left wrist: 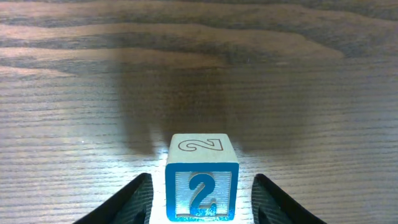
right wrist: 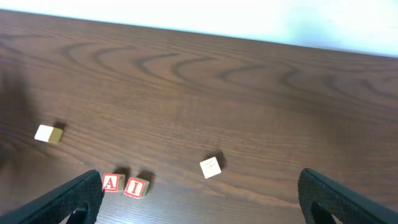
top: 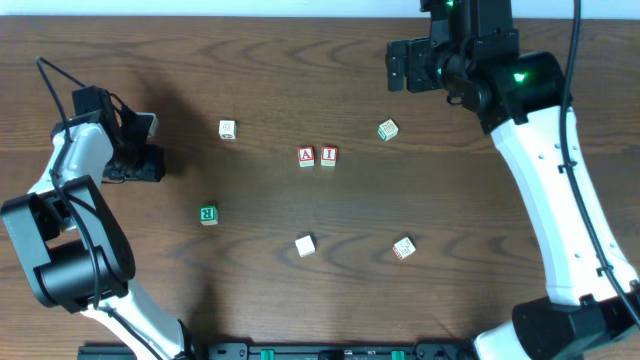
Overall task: Spell out Ai2
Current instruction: 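Lower the left gripper and grasp the blue '2' block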
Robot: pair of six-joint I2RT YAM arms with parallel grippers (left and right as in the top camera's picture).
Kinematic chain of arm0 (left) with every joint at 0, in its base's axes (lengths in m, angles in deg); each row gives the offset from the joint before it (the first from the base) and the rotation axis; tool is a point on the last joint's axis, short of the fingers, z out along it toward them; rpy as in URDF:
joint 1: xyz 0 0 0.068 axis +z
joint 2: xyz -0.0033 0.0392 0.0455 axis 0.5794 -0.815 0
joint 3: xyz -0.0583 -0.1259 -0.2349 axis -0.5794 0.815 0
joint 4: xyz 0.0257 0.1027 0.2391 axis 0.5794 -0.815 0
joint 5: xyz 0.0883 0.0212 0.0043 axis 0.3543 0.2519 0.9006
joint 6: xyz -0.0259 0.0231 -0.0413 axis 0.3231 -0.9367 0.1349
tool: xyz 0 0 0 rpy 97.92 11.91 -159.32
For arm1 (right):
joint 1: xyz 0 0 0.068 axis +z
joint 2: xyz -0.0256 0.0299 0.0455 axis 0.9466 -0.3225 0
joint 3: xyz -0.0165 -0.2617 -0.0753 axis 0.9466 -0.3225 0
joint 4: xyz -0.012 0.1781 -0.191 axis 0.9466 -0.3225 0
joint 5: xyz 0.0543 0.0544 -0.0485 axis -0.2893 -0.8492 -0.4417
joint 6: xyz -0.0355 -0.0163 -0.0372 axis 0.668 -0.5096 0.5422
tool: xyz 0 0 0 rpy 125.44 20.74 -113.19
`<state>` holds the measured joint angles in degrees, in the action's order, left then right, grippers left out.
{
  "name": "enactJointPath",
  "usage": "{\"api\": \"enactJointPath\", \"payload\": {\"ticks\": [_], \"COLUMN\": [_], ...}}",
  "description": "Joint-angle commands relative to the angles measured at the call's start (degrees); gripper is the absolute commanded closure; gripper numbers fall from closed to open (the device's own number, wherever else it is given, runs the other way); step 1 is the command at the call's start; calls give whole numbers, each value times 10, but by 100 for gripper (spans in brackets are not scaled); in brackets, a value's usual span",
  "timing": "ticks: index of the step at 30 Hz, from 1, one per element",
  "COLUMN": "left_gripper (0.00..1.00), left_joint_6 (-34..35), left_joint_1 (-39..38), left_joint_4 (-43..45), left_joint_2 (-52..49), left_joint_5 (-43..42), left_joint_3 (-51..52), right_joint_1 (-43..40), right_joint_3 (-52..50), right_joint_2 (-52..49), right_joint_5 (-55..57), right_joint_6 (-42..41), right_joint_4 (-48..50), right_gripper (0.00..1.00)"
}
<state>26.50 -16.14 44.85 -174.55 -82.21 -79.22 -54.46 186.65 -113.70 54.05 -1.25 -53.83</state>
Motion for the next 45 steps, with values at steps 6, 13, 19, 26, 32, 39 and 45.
{"api": "enactJointPath", "payload": {"ticks": [6, 13, 19, 26, 32, 39, 45], "left_gripper": [53, 60, 63, 69, 71, 79, 94], "left_joint_6": [12, 16, 16, 17, 30, 68, 103], "left_joint_1": [-2, -2, -2, -2, -2, -3, -15], "left_joint_4": [-1, 1, 4, 4, 4, -11, -77], "left_joint_2": [-11, -16, -16, -16, -16, -14, -8], "left_joint_5": [4, 4, 6, 6, 6, 5, 5], "left_joint_3": [-6, -5, -3, -3, -3, -16, -78], "right_joint_1": [-2, -2, -2, -2, -2, -2, -2], "right_joint_3": [4, 4, 4, 4, 4, 5, 6], "right_joint_2": [5, 5, 5, 5, 5, 5, 22], "right_joint_5": [-2, -2, -2, -2, -2, -2, 15], "right_joint_6": [8, 8, 8, 8, 8, 9, 11], "right_joint_4": [0, 0, 0, 0, 2, 26, 44], "right_gripper": [1, 1, 1, 1, 1, 1, 1]}}
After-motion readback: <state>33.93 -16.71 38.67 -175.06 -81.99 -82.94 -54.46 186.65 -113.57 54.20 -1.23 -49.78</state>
